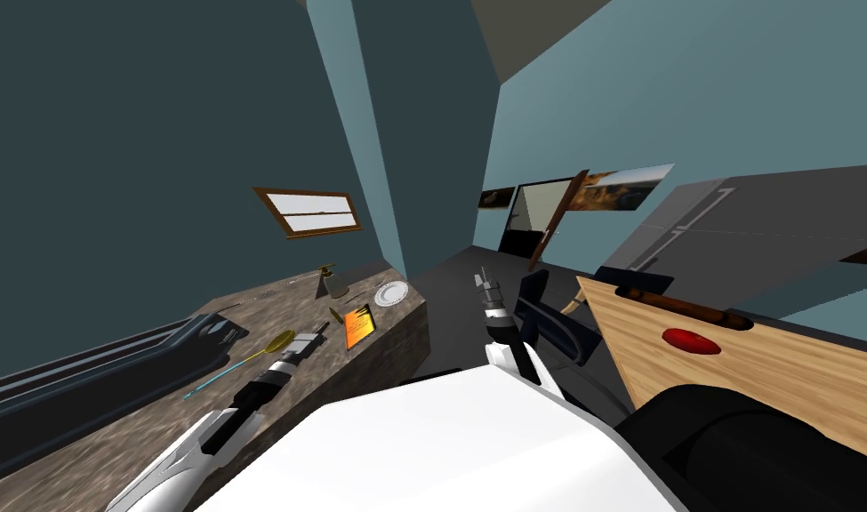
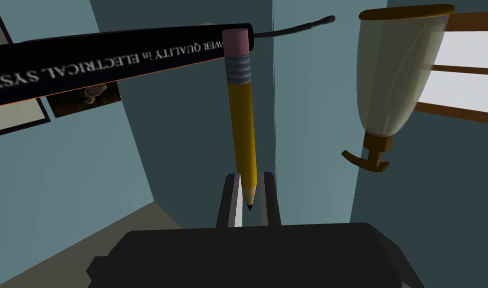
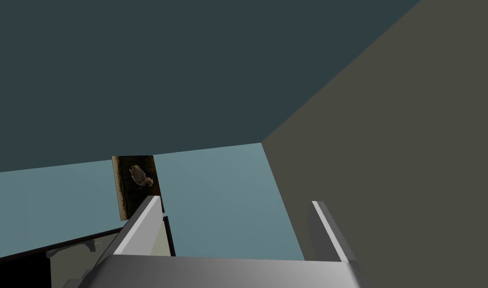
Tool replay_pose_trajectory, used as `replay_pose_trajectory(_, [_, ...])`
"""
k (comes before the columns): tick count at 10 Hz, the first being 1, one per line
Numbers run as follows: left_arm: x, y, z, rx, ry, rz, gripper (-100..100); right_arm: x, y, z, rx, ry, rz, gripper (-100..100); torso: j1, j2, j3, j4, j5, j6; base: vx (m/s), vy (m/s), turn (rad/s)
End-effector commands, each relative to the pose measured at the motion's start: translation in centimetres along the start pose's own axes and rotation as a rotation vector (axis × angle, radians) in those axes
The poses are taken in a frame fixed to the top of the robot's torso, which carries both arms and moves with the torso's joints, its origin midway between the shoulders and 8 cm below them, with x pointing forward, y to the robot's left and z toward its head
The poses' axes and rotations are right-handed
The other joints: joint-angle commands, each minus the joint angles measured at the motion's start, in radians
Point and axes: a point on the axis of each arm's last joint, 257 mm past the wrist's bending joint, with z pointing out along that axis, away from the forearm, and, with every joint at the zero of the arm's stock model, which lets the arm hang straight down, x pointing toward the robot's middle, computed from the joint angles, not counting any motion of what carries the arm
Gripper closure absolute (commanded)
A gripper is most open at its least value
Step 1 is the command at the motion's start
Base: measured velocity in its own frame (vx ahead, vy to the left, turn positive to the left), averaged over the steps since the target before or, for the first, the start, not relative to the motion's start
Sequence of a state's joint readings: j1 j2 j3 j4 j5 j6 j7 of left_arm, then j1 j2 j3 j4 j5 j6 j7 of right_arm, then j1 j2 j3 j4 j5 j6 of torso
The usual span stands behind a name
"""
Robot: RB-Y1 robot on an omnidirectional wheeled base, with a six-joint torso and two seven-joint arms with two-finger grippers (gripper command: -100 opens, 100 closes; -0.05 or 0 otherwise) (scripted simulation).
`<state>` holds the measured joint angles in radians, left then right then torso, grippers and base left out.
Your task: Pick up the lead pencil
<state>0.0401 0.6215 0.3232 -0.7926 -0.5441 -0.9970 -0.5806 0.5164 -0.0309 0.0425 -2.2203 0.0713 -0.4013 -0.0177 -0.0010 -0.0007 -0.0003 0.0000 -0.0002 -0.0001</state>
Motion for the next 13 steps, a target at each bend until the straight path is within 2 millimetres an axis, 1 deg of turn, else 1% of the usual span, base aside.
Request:
replay_pose_trajectory(1, [-0.2,1.0,0.7,-0.034,-0.006,-0.015,-100,0.0,0.0,0.0,0.0,0.0,0.0,0,0.0,0.0,0.0,0.0,0.0,0.0,0.021,-0.034,-0.09])
replay_pose_trajectory(2, [-0.1,0.5,0.5,-0.021,-0.004,-0.01,-100,0.0,0.0,0.0,0.0,0.0,0.0,0,-0.001,-0.001,-0.001,0.0,0.0,0.0,0.009,-0.016,-0.011])
replay_pose_trajectory(3, [-0.1,0.6,0.5,-0.024,-0.004,-0.011,0,0.0,0.0,0.0,0.0,0.0,0.0,0,0.0,0.0,0.0,0.0,0.0,-0.001,0.0,0.0,0.0])
replay_pose_trajectory(4, [-0.8,2.7,1.2,-0.102,-0.027,0.012,-100,0.0,0.0,0.0,0.0,0.0,0.0,0,0.001,0.0,0.0,0.0,0.0,-0.001,-0.119,0.086,-0.25])
replay_pose_trajectory(5, [-0.8,2.7,1.2,-0.102,-0.027,0.014,-100,0.0,0.0,0.0,0.0,0.0,0.0,0,0.006,0.006,0.003,0.001,0.001,0.0,-0.147,0.149,-0.312])
replay_pose_trajectory(6, [-1.4,4.8,1.8,-0.179,-0.046,0.022,-100,0.0,0.0,0.0,0.0,0.0,0.0,0,0.01,0.009,0.005,0.002,0.002,0.0,-0.195,0.21,-0.408])
replay_pose_trajectory(7, [-1.4,4.8,1.8,-0.179,-0.045,0.032,-100,0.0,0.0,0.0,0.0,0.0,0.0,0,0.014,0.012,0.007,0.002,0.003,0.001,-0.199,0.148,-0.37])
replay_pose_trajectory(8, [-2.0,6.6,2.2,-0.253,-0.061,0.035,-100,0.0,0.0,0.0,0.0,0.0,0.0,0,0.011,0.013,0.007,0.003,0.003,0.0,-0.22,0.133,-0.425])
replay_pose_trajectory(9, [-2.1,6.6,2.3,-0.253,-0.062,0.048,-100,0.0,0.0,0.0,0.0,0.0,0.0,0,0.011,0.014,0.008,0.003,0.002,0.0,-0.159,0.101,-0.299])
replay_pose_trajectory(10, [-1.9,6.7,2.2,-0.255,-0.058,0.045,-100,0.0,0.0,0.0,0.0,0.0,0.0,0,0.009,0.011,0.006,0.002,0.002,-0.001,-0.056,0.031,-0.036])
replay_pose_trajectory(11, [-2.2,8.4,2.6,-0.329,-0.067,0.042,-100,0.0,0.0,0.0,0.0,0.0,0.0,0,0.007,0.006,0.003,0.001,0.001,-0.003,-0.145,0.083,-0.294])
replay_pose_trajectory(12, [-2.2,8.4,2.6,-0.329,-0.066,0.053,-100,0.0,0.0,0.0,0.0,0.0,0.0,0,0.009,0.009,0.005,0.001,0.002,-0.001,-0.153,0.093,-0.299])
replay_pose_trajectory(13, [-2.4,10.0,2.8,-0.4,-0.072,0.039,-100,0.0,0.0,0.0,0.0,0.0,0.0,0,0.01,0.009,0.005,0.002,0.002,-0.002,-0.22,0.121,-0.329])
